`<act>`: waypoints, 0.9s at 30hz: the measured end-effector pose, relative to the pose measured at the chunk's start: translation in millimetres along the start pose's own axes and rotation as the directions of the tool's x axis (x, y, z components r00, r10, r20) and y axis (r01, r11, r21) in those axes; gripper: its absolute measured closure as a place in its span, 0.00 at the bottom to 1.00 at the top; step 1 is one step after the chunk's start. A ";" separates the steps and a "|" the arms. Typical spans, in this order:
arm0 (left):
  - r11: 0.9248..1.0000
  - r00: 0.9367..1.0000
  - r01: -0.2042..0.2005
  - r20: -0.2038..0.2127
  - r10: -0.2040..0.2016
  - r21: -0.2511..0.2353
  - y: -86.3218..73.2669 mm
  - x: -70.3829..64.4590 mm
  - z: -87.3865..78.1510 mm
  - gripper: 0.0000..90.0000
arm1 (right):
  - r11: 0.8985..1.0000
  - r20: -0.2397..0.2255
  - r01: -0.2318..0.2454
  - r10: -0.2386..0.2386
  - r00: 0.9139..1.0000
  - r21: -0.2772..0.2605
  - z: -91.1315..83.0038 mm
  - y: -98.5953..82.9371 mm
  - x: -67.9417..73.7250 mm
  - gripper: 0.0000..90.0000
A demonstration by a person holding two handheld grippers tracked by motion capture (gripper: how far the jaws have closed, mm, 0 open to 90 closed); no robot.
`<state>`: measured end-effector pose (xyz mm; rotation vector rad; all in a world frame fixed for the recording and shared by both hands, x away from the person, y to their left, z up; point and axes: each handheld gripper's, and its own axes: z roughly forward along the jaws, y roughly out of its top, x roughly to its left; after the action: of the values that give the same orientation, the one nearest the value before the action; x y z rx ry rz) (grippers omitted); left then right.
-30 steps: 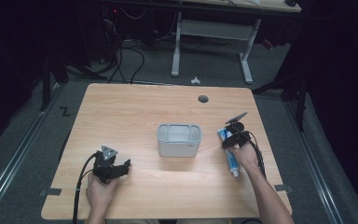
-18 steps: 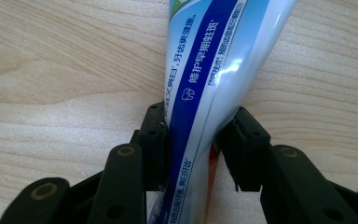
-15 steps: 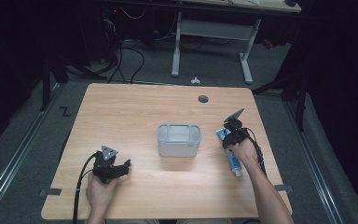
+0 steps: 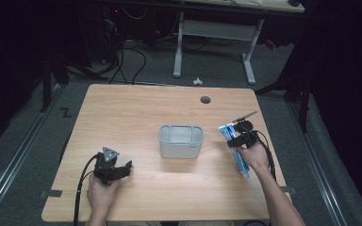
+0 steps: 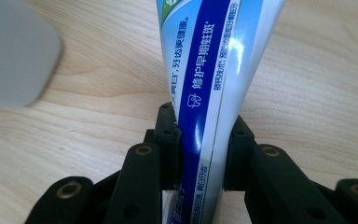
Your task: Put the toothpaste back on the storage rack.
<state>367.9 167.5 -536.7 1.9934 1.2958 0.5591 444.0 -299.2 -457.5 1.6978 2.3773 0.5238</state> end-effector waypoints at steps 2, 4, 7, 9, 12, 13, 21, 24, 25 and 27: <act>1.000 1.000 -0.001 0.000 0.001 0.000 0.0 0.0 0.0 0.28 | 1.000 -0.006 0.005 -0.005 1.000 -0.014 -3.7 -0.6 1.2 0.81; 1.000 1.000 0.000 0.000 0.000 0.000 0.0 0.0 0.0 0.28 | 0.999 -0.015 0.019 -0.020 1.000 -0.038 -11.2 -1.4 3.4 0.81; 1.000 1.000 0.000 0.000 0.000 0.000 0.0 0.0 0.0 0.28 | 0.996 -0.034 0.037 -0.040 0.999 -0.086 -20.5 -2.6 6.8 0.81; 1.000 1.000 0.000 0.000 0.000 0.000 0.0 0.0 0.0 0.28 | 0.992 -0.043 0.052 -0.057 0.997 -0.115 -25.7 -2.9 8.9 0.81; 1.000 1.000 0.000 -0.001 0.000 0.000 0.0 -0.1 0.1 0.28 | 0.982 -0.063 0.070 -0.082 0.995 -0.177 -34.8 -4.0 12.8 0.81; 1.000 1.000 0.000 0.000 0.000 0.000 0.1 0.0 0.0 0.28 | 0.979 -0.070 0.069 -0.084 0.994 -0.192 -36.7 -4.4 13.7 0.81; 1.000 1.000 0.001 -0.001 -0.001 -0.001 0.1 -0.1 0.2 0.28 | 0.956 -0.091 0.104 -0.134 0.987 -0.274 -49.2 -5.0 22.9 0.81; 1.000 1.000 0.001 -0.001 -0.001 -0.001 0.1 -0.1 0.1 0.28 | 0.948 -0.110 0.117 -0.156 0.982 -0.296 -55.5 -3.3 28.9 0.81; 1.000 1.000 0.001 0.000 -0.001 0.000 0.1 0.0 0.1 0.28 | 0.945 -0.113 0.122 -0.162 0.980 -0.303 -56.8 -3.0 30.8 0.81; 1.000 1.000 0.001 0.000 -0.001 0.000 0.1 -0.1 0.1 0.28 | 0.938 -0.113 0.136 -0.180 0.977 -0.318 -59.3 -2.3 34.8 0.81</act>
<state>368.0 167.4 -536.6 1.9931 1.2967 0.5587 410.2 -277.9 -401.4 1.3627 2.3444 0.9591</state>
